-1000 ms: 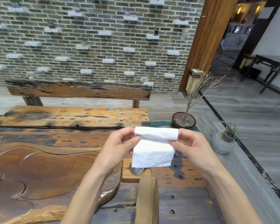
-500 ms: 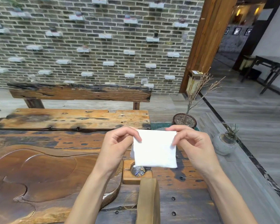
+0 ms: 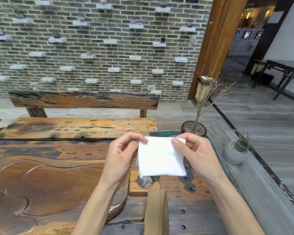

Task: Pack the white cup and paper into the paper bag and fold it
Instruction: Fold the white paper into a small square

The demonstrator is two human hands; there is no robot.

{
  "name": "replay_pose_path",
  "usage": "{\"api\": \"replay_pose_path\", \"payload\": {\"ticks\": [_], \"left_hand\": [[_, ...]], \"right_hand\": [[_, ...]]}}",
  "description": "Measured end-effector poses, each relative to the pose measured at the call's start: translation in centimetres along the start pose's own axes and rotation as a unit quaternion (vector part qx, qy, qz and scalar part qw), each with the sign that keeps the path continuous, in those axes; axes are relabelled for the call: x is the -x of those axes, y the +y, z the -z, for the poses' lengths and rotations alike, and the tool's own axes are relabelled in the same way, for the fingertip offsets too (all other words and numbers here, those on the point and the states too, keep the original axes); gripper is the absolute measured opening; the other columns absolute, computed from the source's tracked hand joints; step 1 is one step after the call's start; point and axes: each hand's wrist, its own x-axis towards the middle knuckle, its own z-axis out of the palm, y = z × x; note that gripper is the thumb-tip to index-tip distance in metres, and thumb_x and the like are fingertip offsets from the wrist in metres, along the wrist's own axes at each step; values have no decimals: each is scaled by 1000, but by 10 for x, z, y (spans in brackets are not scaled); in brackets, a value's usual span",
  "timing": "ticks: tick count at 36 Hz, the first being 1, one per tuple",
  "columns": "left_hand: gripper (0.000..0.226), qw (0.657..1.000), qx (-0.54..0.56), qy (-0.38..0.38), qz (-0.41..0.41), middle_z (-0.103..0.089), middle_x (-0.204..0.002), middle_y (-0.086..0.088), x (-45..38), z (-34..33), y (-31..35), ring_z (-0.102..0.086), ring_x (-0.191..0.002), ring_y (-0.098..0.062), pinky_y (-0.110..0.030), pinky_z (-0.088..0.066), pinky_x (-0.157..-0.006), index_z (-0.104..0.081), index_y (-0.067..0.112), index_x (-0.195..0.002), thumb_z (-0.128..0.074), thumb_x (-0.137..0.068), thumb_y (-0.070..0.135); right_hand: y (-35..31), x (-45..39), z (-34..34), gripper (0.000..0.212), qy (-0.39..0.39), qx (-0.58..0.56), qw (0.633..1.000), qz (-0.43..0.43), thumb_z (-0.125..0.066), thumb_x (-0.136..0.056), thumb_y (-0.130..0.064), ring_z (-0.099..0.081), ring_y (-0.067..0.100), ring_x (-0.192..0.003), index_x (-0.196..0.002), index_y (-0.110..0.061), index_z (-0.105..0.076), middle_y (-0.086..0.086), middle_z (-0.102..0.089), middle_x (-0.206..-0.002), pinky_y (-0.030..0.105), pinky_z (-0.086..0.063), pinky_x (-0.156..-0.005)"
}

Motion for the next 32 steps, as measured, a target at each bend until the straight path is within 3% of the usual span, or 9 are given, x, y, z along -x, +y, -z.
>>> {"api": "replay_pose_path", "payload": {"ticks": [4,8,15,18,22,25,27,29,32], "left_hand": [[22,996,71,21,56,-60,-81,-13,4,-5,1,-58,-69,-15,-23,-49,-59,-68,22,-103,-48,-100,13],[32,996,68,12,63,-67,-68,0,10,-8,-3,-63,-63,-10,-24,-51,-56,-58,15,-117,-58,-89,29],[17,996,53,36,64,-76,-88,-11,13,-8,-11,-69,-78,-17,-26,-53,-60,-65,9,-97,-74,-82,11],[3,996,47,53,58,-75,-77,-7,13,-10,-11,-66,-70,-15,-21,-51,-55,-65,6,-90,-66,-88,4],[3,997,39,56,40,-73,-72,-2,12,-11,-10,-63,-65,-10,-19,-48,-53,-63,7,-90,-62,-91,4],[2,998,24,51,16,-70,-73,6,11,-11,-12,-60,-66,-4,-14,-49,-57,-64,5,-89,-63,-90,3],[1,999,-9,49,-4,-69,-75,7,10,-11,-12,-61,-70,-3,-12,-49,-62,-66,4,-88,-65,-89,5],[3,998,-24,48,-18,-72,-82,5,9,-10,-11,-64,-78,-4,-13,-50,-71,-68,6,-85,-67,-87,4],[4,998,-18,47,-29,-71,-80,2,8,-10,-8,-63,-76,-5,-12,-49,-70,-67,7,-86,-66,-87,3]], "right_hand": [[0,0,-3,20,8,24,1000,18,-62,-94,-20,-71,19,-73,-90,-3,-72,11,-77,-82,29,-55,-61],[1,1,-6,24,22,26,999,30,-62,-94,-22,-70,18,-70,-87,-1,-71,12,-76,-79,28,-52,-57],[6,3,-11,36,40,4,999,31,-62,-90,-29,-62,17,-59,-86,7,-67,21,-72,-73,19,-44,-45],[4,5,-12,26,34,-17,999,23,-65,-86,-25,-72,19,-68,-99,-3,-65,13,-77,-76,25,-54,-52],[3,7,-10,40,17,-35,999,13,-70,-79,-23,-75,22,-74,-116,-17,-57,13,-78,-84,34,-60,-59],[4,5,-6,21,21,-22,999,27,-68,-86,-19,-69,20,-68,-105,-12,-64,18,-74,-77,34,-54,-56],[7,2,-3,9,24,0,998,49,-68,-88,-13,-61,15,-67,-94,-6,-67,9,-70,-74,24,-49,-59],[10,0,-1,7,26,30,997,68,-68,-89,-13,-57,9,-68,-88,-6,-69,-1,-68,-75,17,-46,-63],[11,-1,1,11,23,56,996,71,-67,-89,-19,-64,8,-79,-90,-8,-70,0,-73,-87,22,-51,-74]]}}
